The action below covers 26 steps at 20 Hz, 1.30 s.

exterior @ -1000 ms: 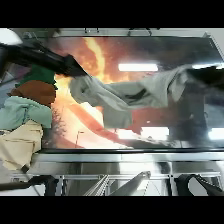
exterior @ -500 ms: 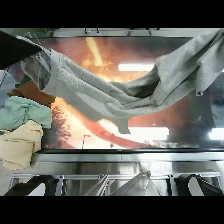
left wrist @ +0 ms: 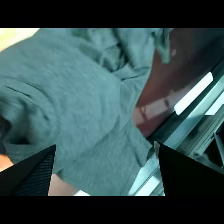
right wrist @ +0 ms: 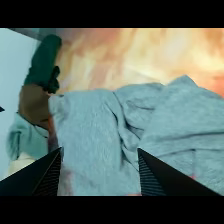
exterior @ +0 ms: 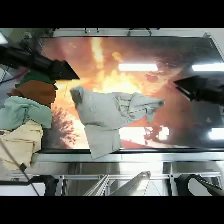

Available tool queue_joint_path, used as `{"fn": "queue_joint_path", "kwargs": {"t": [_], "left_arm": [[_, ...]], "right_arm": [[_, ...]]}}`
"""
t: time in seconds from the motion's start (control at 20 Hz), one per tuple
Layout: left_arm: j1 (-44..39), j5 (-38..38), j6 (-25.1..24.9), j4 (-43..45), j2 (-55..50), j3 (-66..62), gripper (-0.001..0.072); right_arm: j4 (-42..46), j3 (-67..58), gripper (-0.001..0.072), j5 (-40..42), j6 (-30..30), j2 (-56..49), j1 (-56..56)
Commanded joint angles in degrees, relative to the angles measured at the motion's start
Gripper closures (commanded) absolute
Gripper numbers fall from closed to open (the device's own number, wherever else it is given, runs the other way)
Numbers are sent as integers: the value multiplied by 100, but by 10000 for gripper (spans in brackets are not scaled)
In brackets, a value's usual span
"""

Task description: Fold the shirts.

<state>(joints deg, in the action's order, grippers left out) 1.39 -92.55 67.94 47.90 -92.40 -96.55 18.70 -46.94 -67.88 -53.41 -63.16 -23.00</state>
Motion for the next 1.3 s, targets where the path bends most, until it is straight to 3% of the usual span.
{"fn": "queue_joint_path", "kwargs": {"t": [0.0,0.1,0.25,0.45,0.65,0.75,0.85,0.9,1.0,1.05,1.1,1.15,1.25], "left_arm": [[334,-664,680,487,-1075,2,-10],[474,-848,901,424,-1207,426,-10],[413,-627,678,490,-927,1729,-10],[341,66,389,450,-498,3093,-9],[125,1040,348,420,-540,3355,-9],[-70,1403,98,11,-634,3355,-8],[-179,1847,-44,-271,-702,3353,16],[-184,2120,-50,-243,-704,3355,78],[-164,2402,-111,-293,-699,3353,197],[-125,2389,-168,-319,-697,3353,326],[-92,2304,-278,-385,-688,3355,558],[-48,2107,-476,-608,-645,3355,688],[122,1416,-769,-1161,-422,3353,688]], "right_arm": [[730,144,193,85,-87,-629,-315],[1325,170,194,87,-256,-739,-352],[1517,511,194,175,-278,-968,-111],[1580,767,194,492,-278,-1606,455],[1438,752,197,914,-275,-2251,1215],[1161,748,293,1097,-188,-2398,1443],[962,706,301,1224,-188,-2406,1491],[955,647,307,1237,-190,-2406,1488],[946,525,433,1220,-195,-2406,1491],[911,490,573,1189,-192,-2404,1488],[901,450,690,1086,-186,-2400,1486],[911,376,690,815,-59,-2391,1447],[911,181,690,-13,114,-2238,1283]]}}
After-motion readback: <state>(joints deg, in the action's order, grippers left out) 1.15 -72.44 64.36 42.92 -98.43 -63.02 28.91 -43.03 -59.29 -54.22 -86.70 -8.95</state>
